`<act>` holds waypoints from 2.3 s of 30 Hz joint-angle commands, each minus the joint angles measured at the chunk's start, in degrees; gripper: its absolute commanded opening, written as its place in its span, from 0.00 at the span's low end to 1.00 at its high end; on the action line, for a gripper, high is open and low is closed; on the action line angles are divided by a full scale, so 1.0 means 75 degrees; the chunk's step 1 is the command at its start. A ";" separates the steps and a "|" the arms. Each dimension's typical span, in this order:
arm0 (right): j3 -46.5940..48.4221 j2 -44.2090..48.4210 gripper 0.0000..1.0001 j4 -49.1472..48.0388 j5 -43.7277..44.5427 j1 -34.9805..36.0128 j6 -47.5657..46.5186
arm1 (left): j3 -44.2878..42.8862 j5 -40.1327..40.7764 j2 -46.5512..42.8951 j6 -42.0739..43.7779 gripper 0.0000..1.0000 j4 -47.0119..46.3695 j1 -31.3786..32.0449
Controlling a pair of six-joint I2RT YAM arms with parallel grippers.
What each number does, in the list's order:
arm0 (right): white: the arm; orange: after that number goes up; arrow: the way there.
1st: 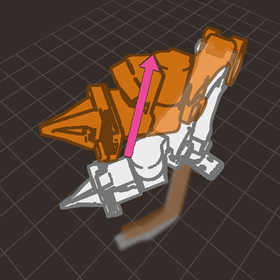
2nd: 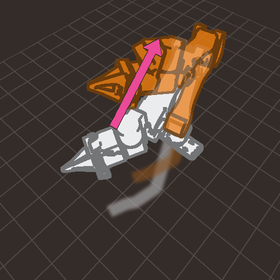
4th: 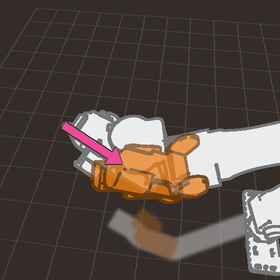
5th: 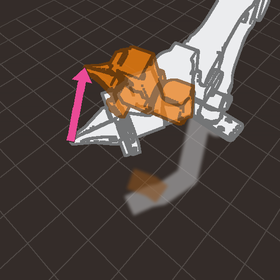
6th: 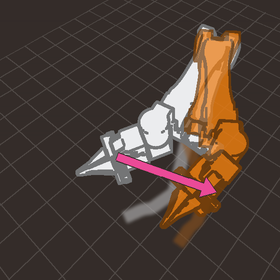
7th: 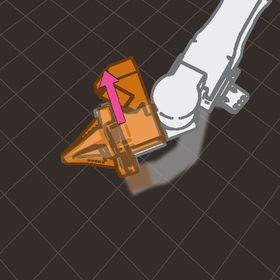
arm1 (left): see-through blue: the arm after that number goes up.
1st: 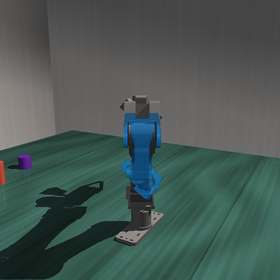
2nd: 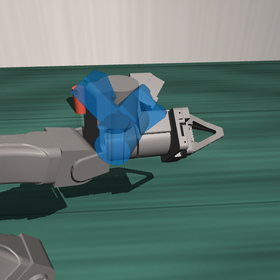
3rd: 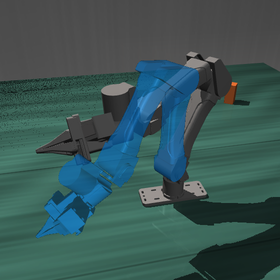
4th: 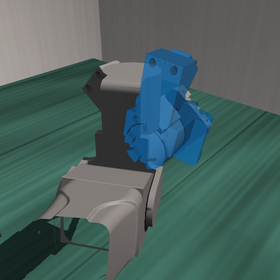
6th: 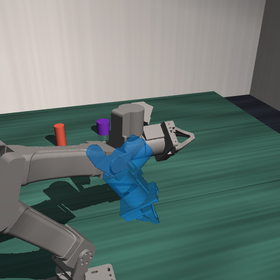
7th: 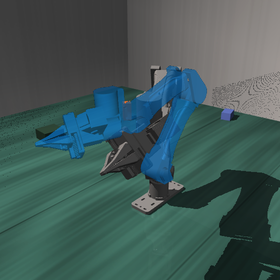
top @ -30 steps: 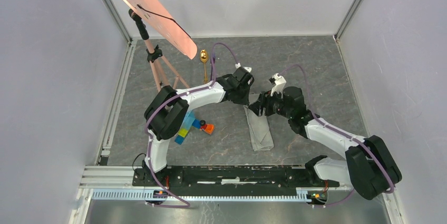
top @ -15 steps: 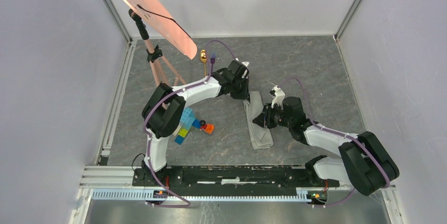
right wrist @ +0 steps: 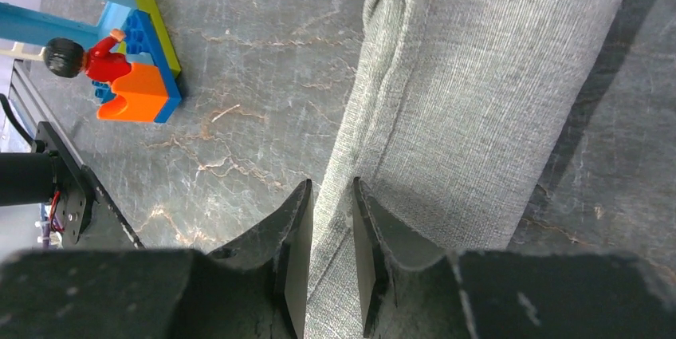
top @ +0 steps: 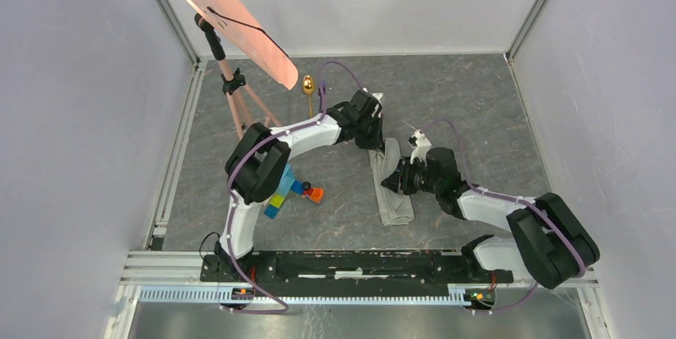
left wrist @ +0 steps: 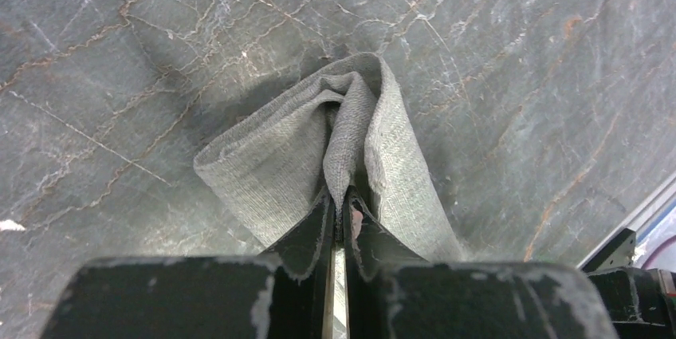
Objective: Fold the napkin into a case and place the utensils inside
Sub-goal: Fold the 2/3-rectangle-folded napkin at the center of the board, then stuff the top corner of the smaller-rectangle-folded napkin at the center of the board.
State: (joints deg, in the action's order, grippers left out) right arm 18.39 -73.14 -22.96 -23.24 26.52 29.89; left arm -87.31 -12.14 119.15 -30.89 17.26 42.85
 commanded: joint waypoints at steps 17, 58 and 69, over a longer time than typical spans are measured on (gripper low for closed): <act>-0.0455 0.0891 0.41 0.0105 0.1031 0.0612 0.0549 | -0.0711 -0.0018 0.0382 0.0270 0.06 0.0282 -0.0156; 0.2290 -0.1146 0.54 0.0868 0.3424 0.0892 -0.2154 | 0.1183 0.0152 -0.2226 0.0050 0.53 0.0490 -0.0417; 0.2867 -0.1714 0.52 0.1151 0.4286 0.1386 -0.2081 | 0.2456 0.0113 -0.2963 -0.0252 0.53 0.0013 -0.0417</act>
State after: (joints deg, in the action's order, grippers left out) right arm 36.18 -84.62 -13.98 4.34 35.22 13.82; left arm -70.81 -11.90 100.51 -30.83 20.71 39.83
